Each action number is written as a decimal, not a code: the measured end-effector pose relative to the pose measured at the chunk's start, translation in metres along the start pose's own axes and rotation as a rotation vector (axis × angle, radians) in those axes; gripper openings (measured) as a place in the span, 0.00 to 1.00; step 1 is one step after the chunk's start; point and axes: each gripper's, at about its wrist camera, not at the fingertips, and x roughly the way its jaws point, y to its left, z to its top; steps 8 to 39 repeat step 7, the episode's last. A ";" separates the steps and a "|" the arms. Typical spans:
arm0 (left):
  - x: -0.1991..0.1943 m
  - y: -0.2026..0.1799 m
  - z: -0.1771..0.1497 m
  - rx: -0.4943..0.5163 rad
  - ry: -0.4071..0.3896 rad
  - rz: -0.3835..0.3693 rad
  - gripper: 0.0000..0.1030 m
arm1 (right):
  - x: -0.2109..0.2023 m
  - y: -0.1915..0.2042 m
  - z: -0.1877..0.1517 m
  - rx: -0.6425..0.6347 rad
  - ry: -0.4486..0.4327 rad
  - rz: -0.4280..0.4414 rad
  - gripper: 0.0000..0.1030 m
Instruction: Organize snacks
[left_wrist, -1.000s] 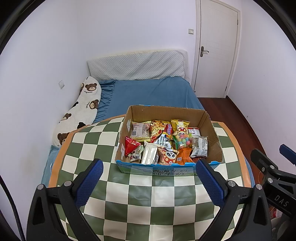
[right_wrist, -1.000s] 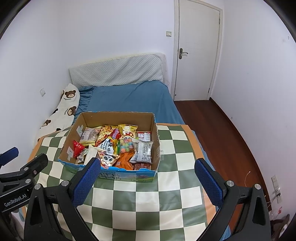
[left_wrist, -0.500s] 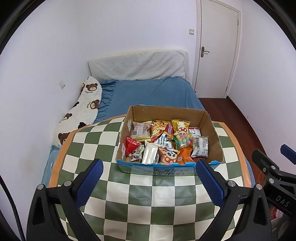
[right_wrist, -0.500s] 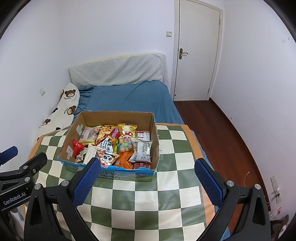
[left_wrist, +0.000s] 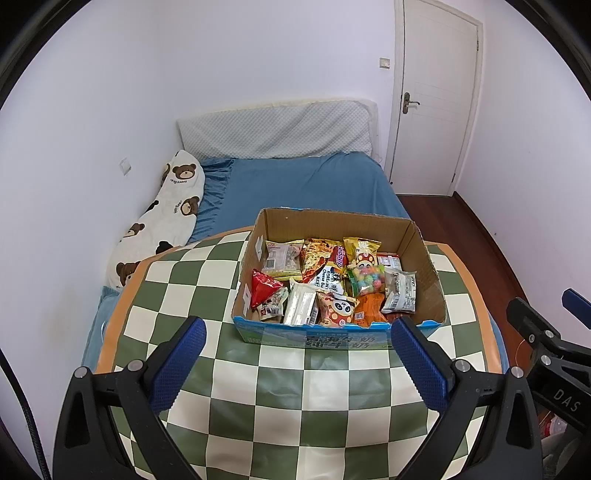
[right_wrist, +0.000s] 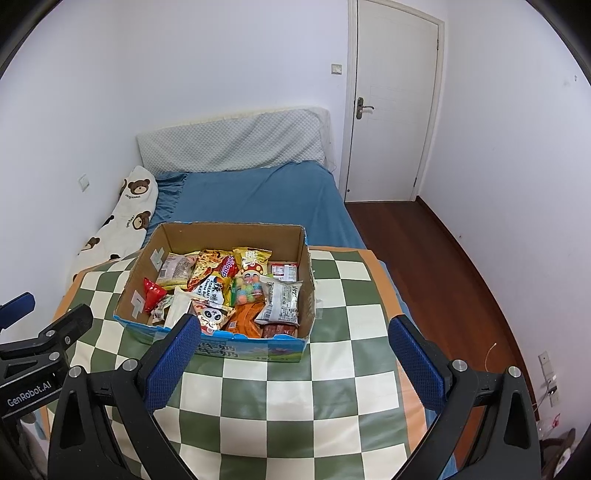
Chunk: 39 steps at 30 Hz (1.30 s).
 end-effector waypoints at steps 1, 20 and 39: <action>0.000 0.001 0.000 -0.002 0.001 0.001 1.00 | 0.000 -0.001 0.000 0.000 0.000 -0.001 1.00; 0.001 0.001 0.001 -0.006 0.001 0.001 1.00 | 0.000 -0.001 0.000 -0.001 -0.001 -0.001 1.00; 0.001 0.001 0.001 -0.006 0.001 0.001 1.00 | 0.000 -0.001 0.000 -0.001 -0.001 -0.001 1.00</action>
